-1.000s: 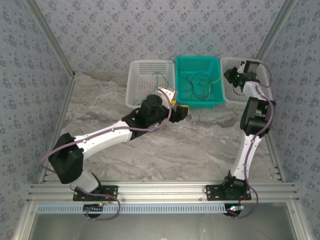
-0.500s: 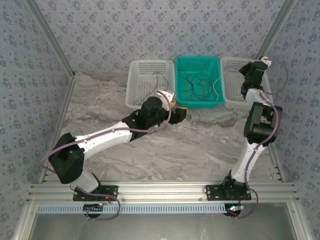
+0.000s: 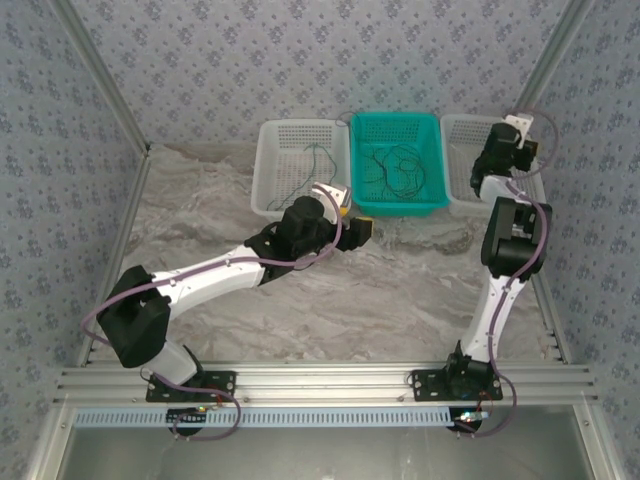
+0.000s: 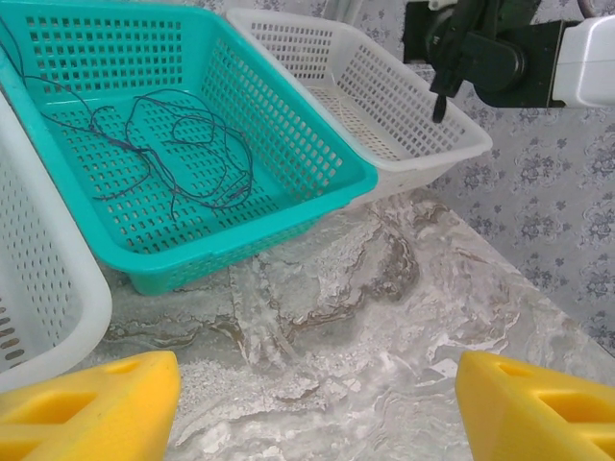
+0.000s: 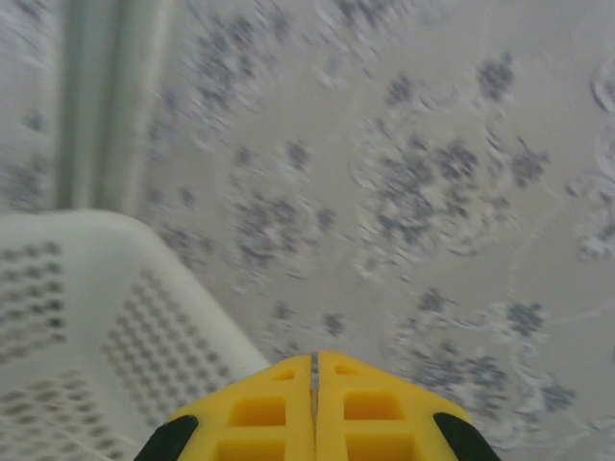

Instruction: Untangle the cables

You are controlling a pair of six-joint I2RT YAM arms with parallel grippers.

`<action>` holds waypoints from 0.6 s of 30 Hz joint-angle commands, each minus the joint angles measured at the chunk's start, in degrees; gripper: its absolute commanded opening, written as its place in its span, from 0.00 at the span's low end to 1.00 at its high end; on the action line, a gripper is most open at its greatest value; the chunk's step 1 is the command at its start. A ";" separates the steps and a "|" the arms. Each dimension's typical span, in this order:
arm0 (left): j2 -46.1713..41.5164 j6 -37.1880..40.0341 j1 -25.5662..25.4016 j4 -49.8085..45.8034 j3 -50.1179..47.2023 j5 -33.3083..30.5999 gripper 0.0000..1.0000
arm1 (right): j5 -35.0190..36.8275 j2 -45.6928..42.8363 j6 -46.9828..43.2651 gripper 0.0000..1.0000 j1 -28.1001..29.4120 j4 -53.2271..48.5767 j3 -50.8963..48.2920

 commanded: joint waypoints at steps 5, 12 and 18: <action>0.33 -1.99 0.55 3.95 0.20 1.29 0.76 | -17.77 -4.15 0.90 0.10 -1.31 -10.24 -1.51; -0.50 -1.81 0.68 3.86 -0.69 0.93 0.76 | -26.49 -3.55 -0.22 0.08 5.44 -13.13 0.29; -5.16 -2.71 0.66 1.76 -2.93 -3.27 0.76 | -21.38 0.38 14.29 0.55 4.13 -29.93 8.25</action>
